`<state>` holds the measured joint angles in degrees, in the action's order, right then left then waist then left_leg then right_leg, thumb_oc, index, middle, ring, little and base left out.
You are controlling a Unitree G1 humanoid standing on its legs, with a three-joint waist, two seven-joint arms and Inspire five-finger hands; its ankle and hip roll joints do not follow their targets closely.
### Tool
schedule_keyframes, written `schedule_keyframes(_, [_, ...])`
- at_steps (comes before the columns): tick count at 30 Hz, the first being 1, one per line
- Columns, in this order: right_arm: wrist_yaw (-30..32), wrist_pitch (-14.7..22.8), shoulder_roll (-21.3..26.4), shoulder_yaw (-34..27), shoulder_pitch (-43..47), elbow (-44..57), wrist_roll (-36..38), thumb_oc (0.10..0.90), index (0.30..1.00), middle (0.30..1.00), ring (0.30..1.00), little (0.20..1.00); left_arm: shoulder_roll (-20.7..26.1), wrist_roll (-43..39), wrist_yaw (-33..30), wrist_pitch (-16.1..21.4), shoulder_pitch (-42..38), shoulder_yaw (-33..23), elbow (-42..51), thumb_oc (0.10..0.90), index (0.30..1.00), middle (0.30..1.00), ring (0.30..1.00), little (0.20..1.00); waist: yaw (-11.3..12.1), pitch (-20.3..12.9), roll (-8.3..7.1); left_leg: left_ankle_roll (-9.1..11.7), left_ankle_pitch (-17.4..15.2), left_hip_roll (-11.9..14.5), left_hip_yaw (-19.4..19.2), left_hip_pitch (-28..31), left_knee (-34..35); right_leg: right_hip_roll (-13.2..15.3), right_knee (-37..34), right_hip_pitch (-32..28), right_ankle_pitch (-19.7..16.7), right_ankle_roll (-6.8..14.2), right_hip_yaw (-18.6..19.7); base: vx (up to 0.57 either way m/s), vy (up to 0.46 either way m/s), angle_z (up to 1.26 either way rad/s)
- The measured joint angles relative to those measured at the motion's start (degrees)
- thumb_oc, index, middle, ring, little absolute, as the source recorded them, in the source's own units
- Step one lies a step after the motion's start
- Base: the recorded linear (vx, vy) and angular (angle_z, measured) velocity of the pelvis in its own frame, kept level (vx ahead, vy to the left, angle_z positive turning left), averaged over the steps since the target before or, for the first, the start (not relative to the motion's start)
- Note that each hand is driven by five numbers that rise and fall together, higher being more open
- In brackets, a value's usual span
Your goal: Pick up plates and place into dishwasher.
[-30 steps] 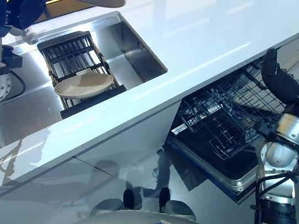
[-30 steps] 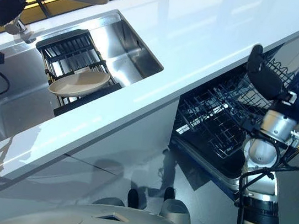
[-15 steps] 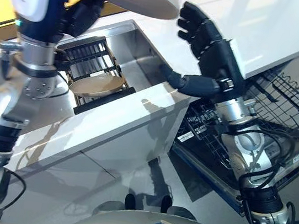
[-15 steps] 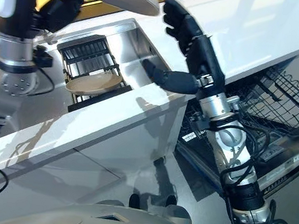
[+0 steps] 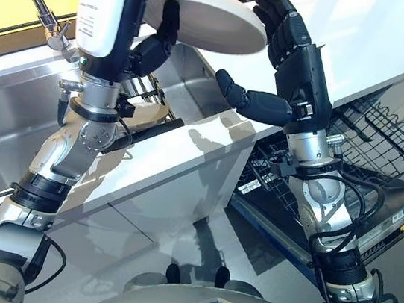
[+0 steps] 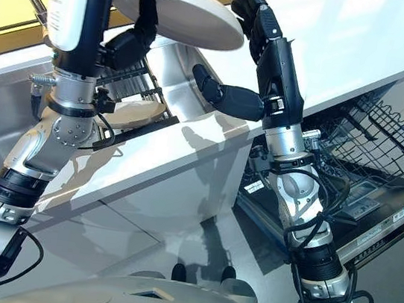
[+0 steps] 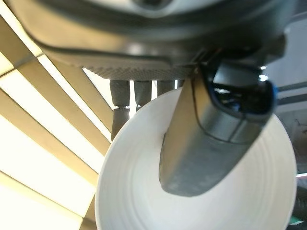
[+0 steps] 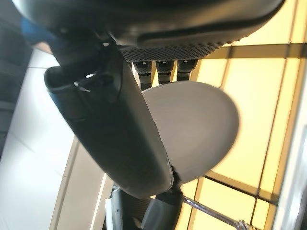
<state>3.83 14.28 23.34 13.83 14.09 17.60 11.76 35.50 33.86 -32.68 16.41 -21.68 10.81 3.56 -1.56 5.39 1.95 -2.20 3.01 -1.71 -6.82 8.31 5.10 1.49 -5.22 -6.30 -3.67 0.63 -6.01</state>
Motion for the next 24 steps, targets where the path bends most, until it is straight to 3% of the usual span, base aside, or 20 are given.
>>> schedule_keyframes(7, [1.6, 0.9, -0.1, -0.1, 0.0, -0.1, 0.0, 0.8, 0.9, 0.9, 0.9, 0.9, -1.1, 0.0, 0.7, 0.0, 1.6, 0.0, -0.7, 0.1, 0.3, 0.3, 0.3, 0.2, -0.3, -0.1, -0.14, 0.0, 0.0, 0.1, -0.2, 0.1, 0.0, -0.1, 0.0, 0.0, 0.0, 0.0, 0.3, 0.01, 0.001, -0.01])
schedule_keyframes(12, [-2.5, -1.3, 0.0, 0.0, 0.0, -0.2, 0.7, 0.8, 0.9, 0.9, 0.9, 0.9, -1.1, 0.0, 1.5, 0.4, 1.6, 0.0, -0.7, 0.1, 0.3, 0.3, 0.3, 0.2, -0.4, -0.1, -0.15, 0.0, 0.0, 0.1, -0.2, 0.1, 0.0, -0.1, 0.0, -0.1, 0.0, 0.0, 0.3, 0.0, 0.0, 0.0])
schedule_keyframes(13, [-3.4, -2.3, 0.0, 0.0, 0.0, -0.3, 0.7, 0.446, 0.596, 0.596, 0.596, 0.546, -1.1, 0.2, 1.6, 0.6, 1.6, 0.0, -0.7, 0.1, 0.3, 0.3, 0.3, 0.2, -0.4, -0.1, -0.17, 0.0, 0.0, 0.1, -0.1, 0.1, 0.0, -0.1, 0.0, -0.1, 0.0, 0.0, 0.3, 0.0, 0.0, 0.0])
schedule_keyframes(17, [-4.8, -5.7, 0.2, -0.1, 0.0, -1.6, 2.5, 0.1, 0.3, 0.3, 0.3, 0.2, -1.0, 2.6, 1.1, 1.5, 2.9, 0.0, -1.0, 0.1, 0.3, 0.3, 0.3, 0.2, -0.4, 0.0, -0.35, 0.0, 0.0, 0.1, 0.0, 0.1, 0.0, -0.1, 0.0, -0.1, 0.0, 0.0, 0.2, 0.0, 0.0, 0.0])
schedule_keyframes(24, [-5.4, -8.1, -0.2, -1.8, 0.0, -4.5, 3.4, 0.1, 0.3, 0.3, 0.3, 0.2, -0.6, 6.8, -0.1, 6.4, 3.4, 0.9, -1.0, 0.1, 0.3, 0.3, 0.3, 0.2, -0.4, 0.1, -1.05, 0.0, 0.0, -0.1, 0.5, 0.0, 0.0, 0.1, 0.0, -0.1, 0.0, 0.0, -0.1, 0.0, -0.004, 0.02])
